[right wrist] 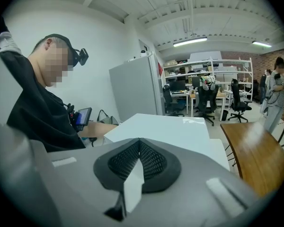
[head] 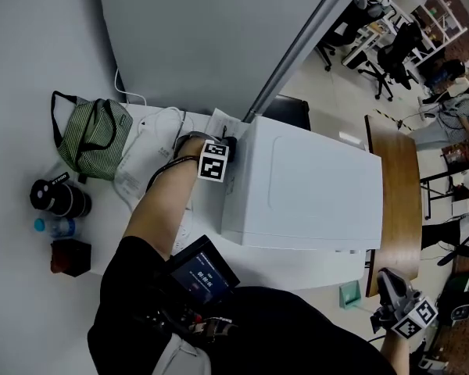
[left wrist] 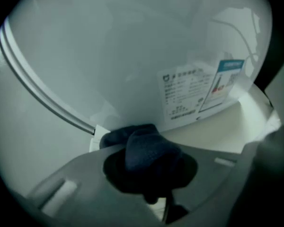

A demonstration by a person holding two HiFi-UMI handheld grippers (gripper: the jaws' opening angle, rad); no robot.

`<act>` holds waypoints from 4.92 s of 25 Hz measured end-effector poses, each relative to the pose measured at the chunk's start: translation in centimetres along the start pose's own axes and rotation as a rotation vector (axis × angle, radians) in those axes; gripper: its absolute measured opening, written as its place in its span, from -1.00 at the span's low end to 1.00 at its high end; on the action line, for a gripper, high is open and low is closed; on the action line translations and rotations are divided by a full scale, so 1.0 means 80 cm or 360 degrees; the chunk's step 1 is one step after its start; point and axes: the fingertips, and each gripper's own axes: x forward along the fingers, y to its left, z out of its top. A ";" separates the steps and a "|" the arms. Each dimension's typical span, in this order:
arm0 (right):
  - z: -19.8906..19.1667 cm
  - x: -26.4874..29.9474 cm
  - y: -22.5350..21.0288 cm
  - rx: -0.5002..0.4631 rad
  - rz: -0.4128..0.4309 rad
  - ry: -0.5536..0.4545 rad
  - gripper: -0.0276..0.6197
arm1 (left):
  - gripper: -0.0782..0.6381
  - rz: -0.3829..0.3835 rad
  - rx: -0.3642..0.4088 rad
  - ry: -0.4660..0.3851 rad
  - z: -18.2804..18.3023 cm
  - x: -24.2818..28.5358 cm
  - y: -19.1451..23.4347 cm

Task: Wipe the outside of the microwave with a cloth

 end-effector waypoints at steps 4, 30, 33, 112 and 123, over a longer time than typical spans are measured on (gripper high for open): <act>0.011 0.012 0.003 -0.0007 0.0077 -0.0088 -0.90 | -0.62 0.0242 -0.0228 -0.0135 0.004 -0.092 0.033; -0.004 -0.013 -0.013 0.0087 0.0044 -0.0147 -0.90 | -0.62 0.0023 -0.0017 0.0012 0.020 -0.025 -0.044; -0.005 -0.015 -0.010 0.0082 0.0051 -0.0149 -0.90 | -0.62 0.0000 -0.0075 0.0027 0.013 -0.005 -0.056; 0.043 0.043 0.062 -0.0023 0.0411 -0.0309 -0.90 | -0.61 -0.0122 -0.0596 -0.0120 0.074 -0.116 -0.160; 0.080 0.051 0.065 0.0018 0.0588 -0.0553 -0.90 | -0.61 -0.0053 -0.0340 -0.0056 0.187 -0.297 -0.180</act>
